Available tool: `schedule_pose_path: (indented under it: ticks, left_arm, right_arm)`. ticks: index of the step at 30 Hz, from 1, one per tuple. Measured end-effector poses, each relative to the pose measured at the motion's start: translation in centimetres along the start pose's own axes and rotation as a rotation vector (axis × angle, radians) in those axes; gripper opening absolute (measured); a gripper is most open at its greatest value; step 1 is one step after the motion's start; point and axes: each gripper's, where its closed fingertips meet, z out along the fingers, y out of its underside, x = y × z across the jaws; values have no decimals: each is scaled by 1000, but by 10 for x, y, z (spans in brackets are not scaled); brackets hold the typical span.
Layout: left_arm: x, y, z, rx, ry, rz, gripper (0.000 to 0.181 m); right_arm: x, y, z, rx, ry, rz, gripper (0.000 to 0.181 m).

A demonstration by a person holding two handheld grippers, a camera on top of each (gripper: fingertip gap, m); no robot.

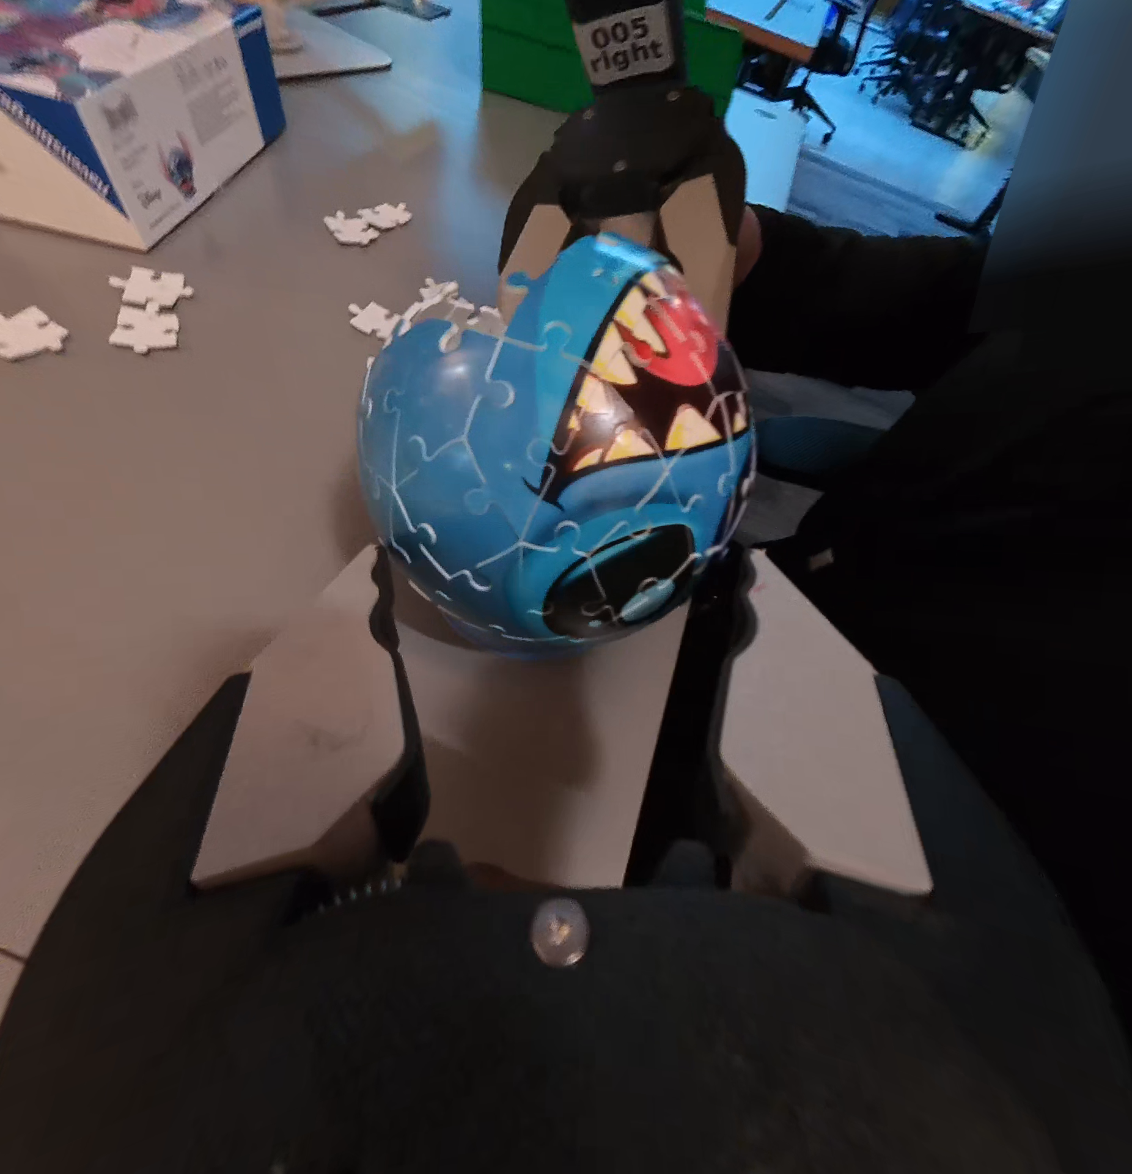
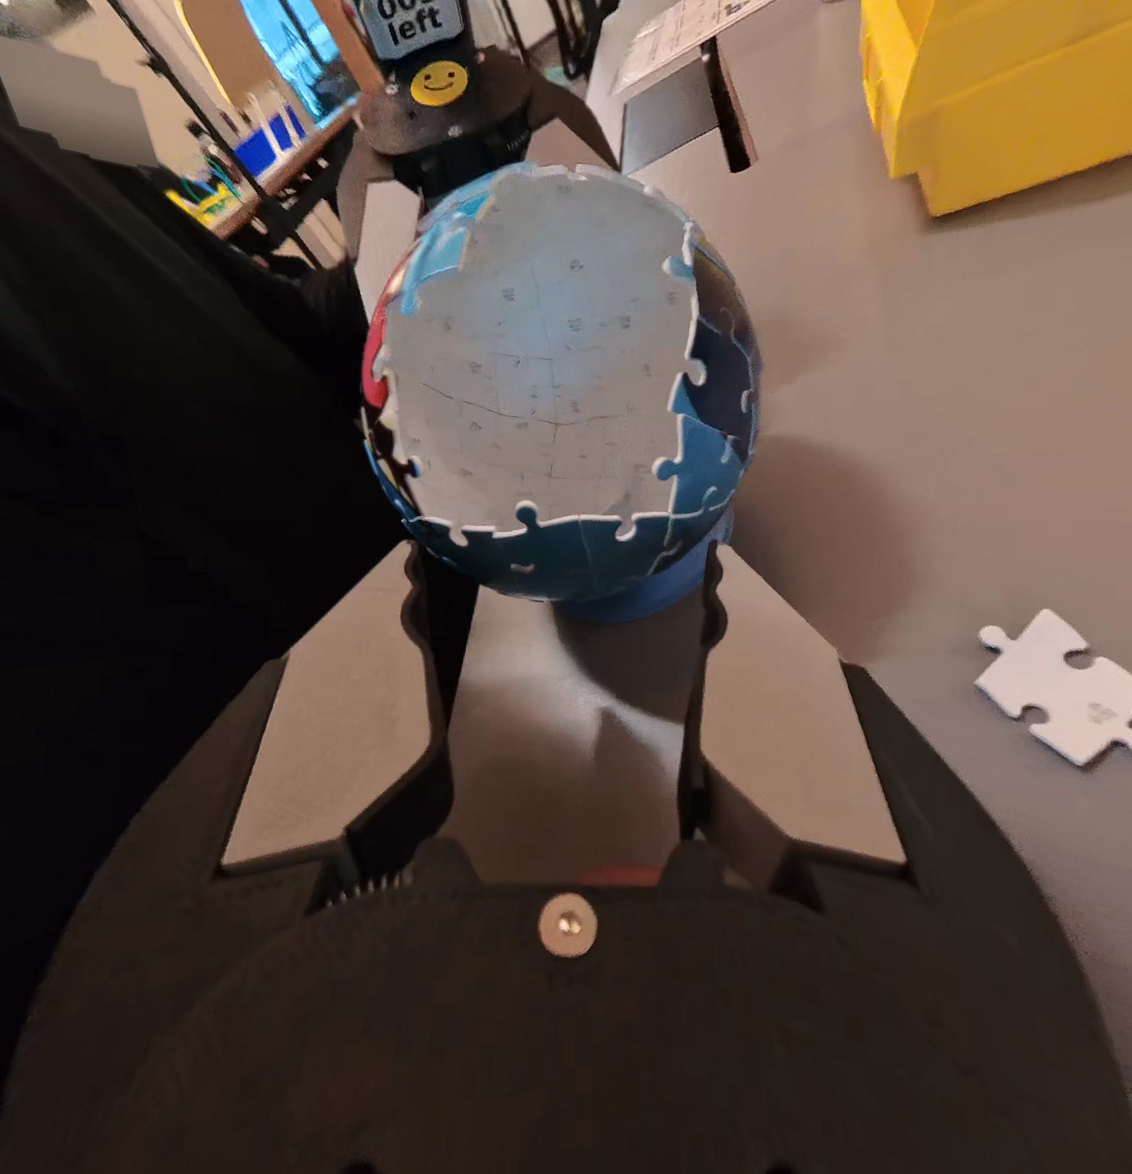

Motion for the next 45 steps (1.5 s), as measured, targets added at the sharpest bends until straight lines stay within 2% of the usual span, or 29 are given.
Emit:
schedule_pose_path:
  ticks: [4, 9, 13, 15, 18, 22, 25, 27, 29, 34, 37, 43, 45]
  left_arm:
    - [-3, 4, 7, -29, -8, -24, 105]
    - [-6, 5, 6, -20, -20, 40, 106]
    - [-6, 7, 5, -5, 4, 25, 106]
    - [-8, 15, 5, -19, -1, 52, 103]
    - [-13, 27, 0, -37, -37, 117, 103]
    - [-19, 13, -27, 121, -43, 129, 90]
    - [-41, -2, -43, 242, -138, 133, 78]
    - [-52, -13, -56, 344, -191, 108, 76]
    - [-65, -20, -68, 428, -228, 55, 80]
    - [-90, -24, -71, 428, -367, 73, 77]
    - [-95, -21, -67, 399, -334, 24, 90]
    - [-88, -24, -69, 420, -349, 86, 100]
    - [-90, -24, -68, 411, -384, 93, 104]
  right_arm:
    - [2, -1, 6, -27, -44, 21, 88]
    - [3, -1, 8, -46, 5, -44, 88]
    - [3, 2, 9, -39, 30, -61, 85]
    - [3, 8, 5, -63, 58, -104, 78]
    - [5, 14, -9, -96, 112, -228, 83]
    - [27, 19, -33, -110, 197, -311, 88]
    - [43, -4, -56, 33, 260, -302, 88]
    - [59, -8, -71, 62, 352, -321, 89]
    - [71, -12, -79, 81, 418, -341, 86]
    - [82, -7, -71, 5, 415, -318, 91]
    - [83, -9, -73, 12, 456, -358, 92]
    - [94, -9, -78, 2, 549, -340, 102]
    - [97, -4, -85, -14, 604, -332, 100]
